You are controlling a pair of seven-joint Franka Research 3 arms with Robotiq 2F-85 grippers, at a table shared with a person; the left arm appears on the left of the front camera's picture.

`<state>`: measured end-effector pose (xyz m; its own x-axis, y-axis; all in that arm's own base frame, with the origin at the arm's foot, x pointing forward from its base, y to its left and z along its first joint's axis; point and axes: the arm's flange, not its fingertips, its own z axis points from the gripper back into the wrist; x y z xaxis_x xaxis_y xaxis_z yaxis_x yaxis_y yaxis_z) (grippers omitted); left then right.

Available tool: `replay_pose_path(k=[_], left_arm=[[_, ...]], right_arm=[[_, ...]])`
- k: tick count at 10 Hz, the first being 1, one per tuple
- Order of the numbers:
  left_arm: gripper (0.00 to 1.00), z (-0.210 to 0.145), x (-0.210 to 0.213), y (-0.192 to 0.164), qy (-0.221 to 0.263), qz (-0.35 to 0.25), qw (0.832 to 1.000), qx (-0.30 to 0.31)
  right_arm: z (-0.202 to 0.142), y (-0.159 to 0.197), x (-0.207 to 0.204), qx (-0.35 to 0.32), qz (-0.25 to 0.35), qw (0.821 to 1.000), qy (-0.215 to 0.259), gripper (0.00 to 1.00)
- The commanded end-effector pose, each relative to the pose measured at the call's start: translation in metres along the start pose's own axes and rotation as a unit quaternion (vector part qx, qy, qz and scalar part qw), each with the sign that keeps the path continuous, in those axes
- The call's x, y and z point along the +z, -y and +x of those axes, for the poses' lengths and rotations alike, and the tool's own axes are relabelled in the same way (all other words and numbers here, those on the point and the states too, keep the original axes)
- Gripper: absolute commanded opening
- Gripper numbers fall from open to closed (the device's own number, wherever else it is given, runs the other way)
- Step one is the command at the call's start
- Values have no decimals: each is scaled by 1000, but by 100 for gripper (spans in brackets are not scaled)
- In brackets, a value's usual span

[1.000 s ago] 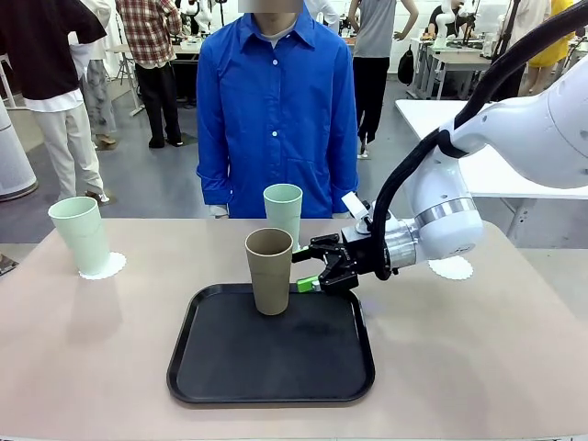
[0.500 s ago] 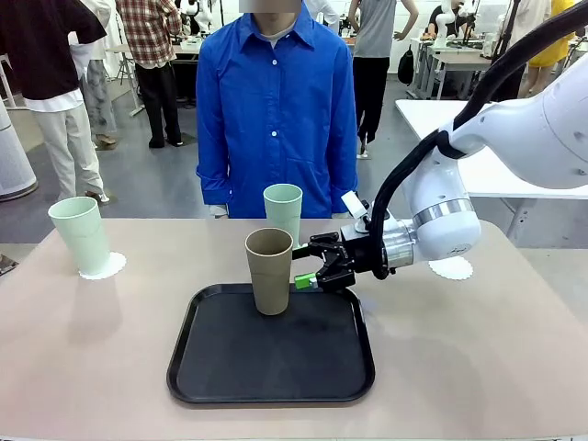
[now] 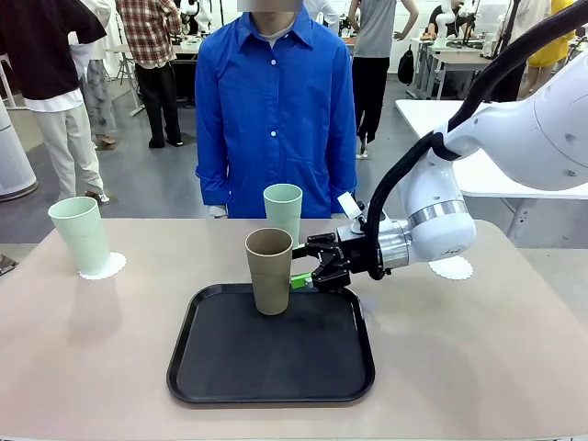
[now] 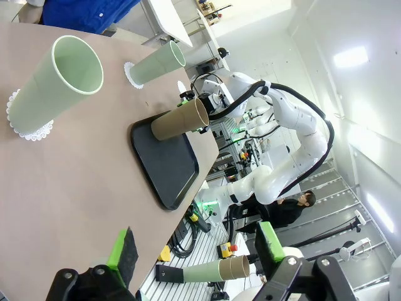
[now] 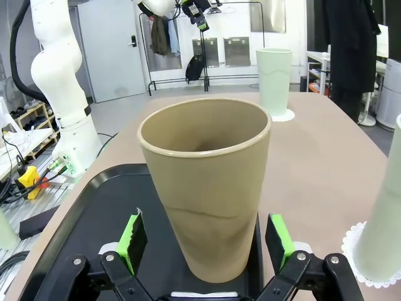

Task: Place coasters on the table and set cups on them.
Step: Take one Reusable plastic cup from the Flat Tray and place it on a coaster set by the human.

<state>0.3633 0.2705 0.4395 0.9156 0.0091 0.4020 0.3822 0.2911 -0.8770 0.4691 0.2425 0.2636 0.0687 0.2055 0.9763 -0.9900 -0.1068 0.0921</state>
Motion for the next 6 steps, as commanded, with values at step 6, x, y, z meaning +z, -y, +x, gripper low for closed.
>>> replay_pose_path(k=[6], left_arm=[[100, 0, 4, 2, -1, -5, 1000, -3]], right_arm=[[-4, 4, -13, 12, -18, 1000, 11, 100]])
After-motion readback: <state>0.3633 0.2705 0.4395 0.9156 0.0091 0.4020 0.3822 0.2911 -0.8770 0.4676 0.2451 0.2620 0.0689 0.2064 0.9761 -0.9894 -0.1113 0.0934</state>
